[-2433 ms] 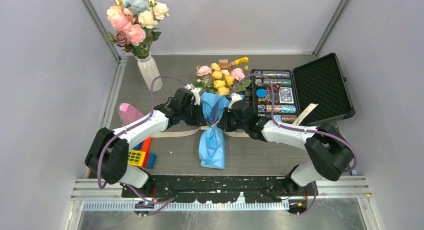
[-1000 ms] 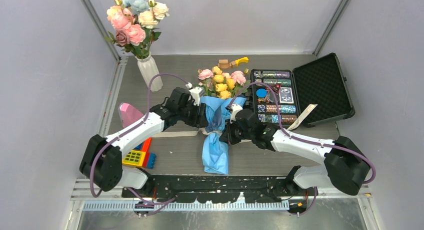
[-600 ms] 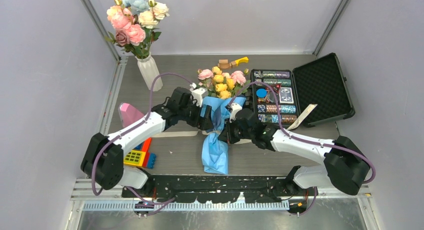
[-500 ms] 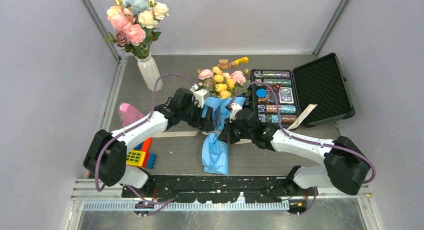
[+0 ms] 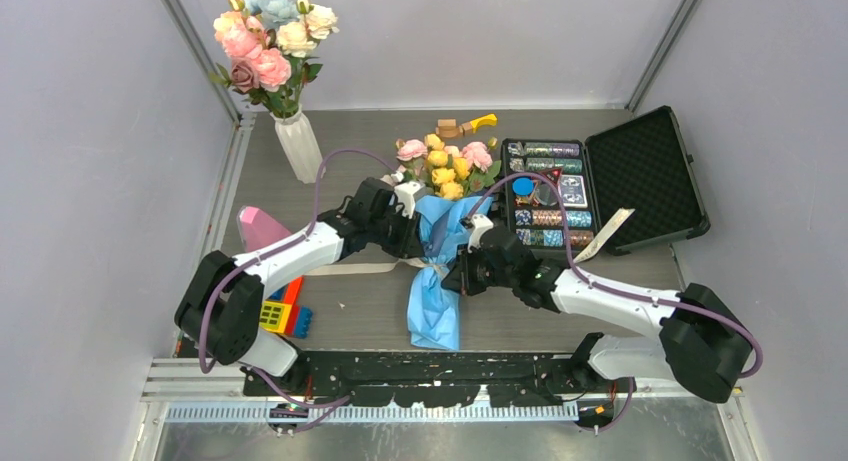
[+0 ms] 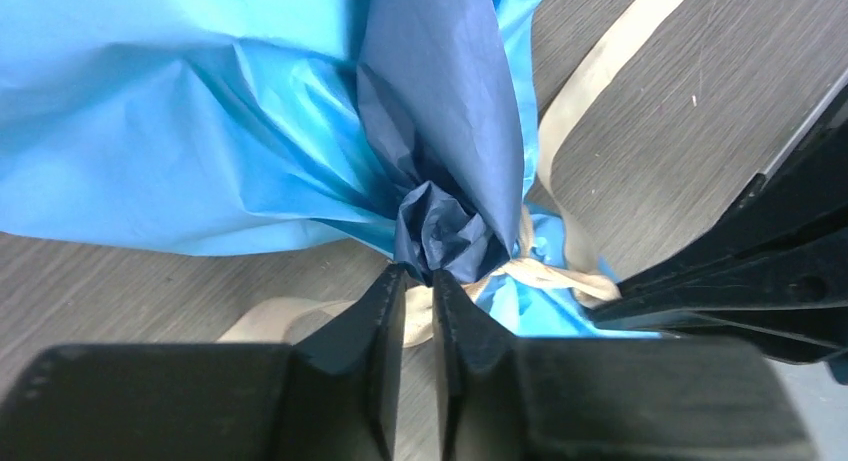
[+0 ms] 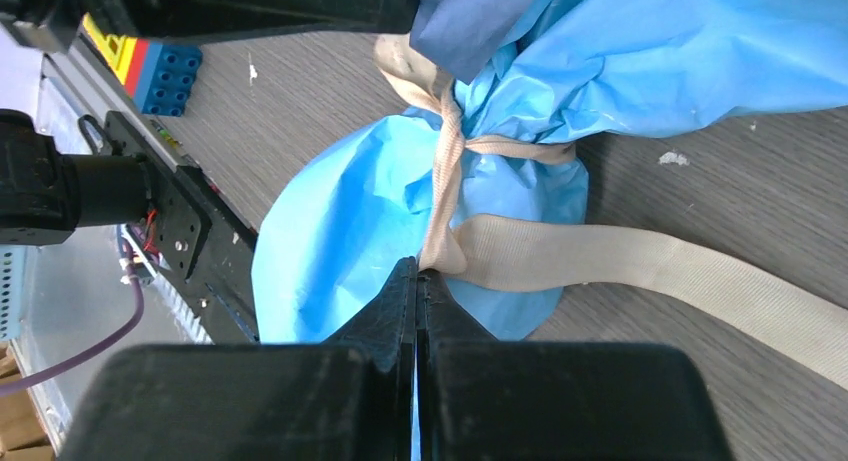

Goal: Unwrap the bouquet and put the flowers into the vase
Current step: Untie the ribbon from the wrapping paper.

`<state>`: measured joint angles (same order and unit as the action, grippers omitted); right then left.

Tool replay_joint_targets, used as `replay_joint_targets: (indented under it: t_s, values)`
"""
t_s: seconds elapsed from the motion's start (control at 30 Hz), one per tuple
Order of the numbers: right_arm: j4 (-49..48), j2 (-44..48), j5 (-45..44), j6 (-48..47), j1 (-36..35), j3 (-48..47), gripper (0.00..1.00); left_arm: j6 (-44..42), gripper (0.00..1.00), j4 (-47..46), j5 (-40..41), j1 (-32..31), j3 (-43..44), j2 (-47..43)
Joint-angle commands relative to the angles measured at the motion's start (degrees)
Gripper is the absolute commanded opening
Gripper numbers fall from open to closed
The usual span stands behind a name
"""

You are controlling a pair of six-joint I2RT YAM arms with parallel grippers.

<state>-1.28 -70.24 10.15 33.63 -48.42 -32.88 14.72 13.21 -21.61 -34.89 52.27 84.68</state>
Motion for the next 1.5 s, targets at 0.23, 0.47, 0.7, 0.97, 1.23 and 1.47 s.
replay_joint_targets:
  t_s: [0.23,0.47,0.7,0.97,1.23,1.47]
  values:
    - [3.2,6.8,5.1,2.6,-1.1,0.5,0.00,1.9,0.00,-2.0,3.8,0.0,-0.1,-1.4]
    - [5.2,10.7,3.6,4.0,-1.6,-1.9,0.00,2.2,0.00,-0.6,5.2,0.0,-0.1,-1.0]
    - [8.4,11.4,1.7,2.4,-1.6,-6.6,0.01,2.2,0.00,0.3,5.3,0.0,-0.2,-2.0]
    - [17.1,11.2,-7.7,-1.0,-1.6,-10.7,0.34,3.6,0.24,0.9,0.5,0.0,-1.2,-8.1]
    - [21.1,15.2,-16.2,-0.3,-1.6,-8.9,0.56,8.6,0.54,-7.3,-7.7,-1.9,-7.3,-11.4]
    - [18.2,16.3,-14.1,-0.2,-1.5,-5.2,0.63,10.0,0.70,-10.4,-7.5,-5.2,-7.4,-6.9]
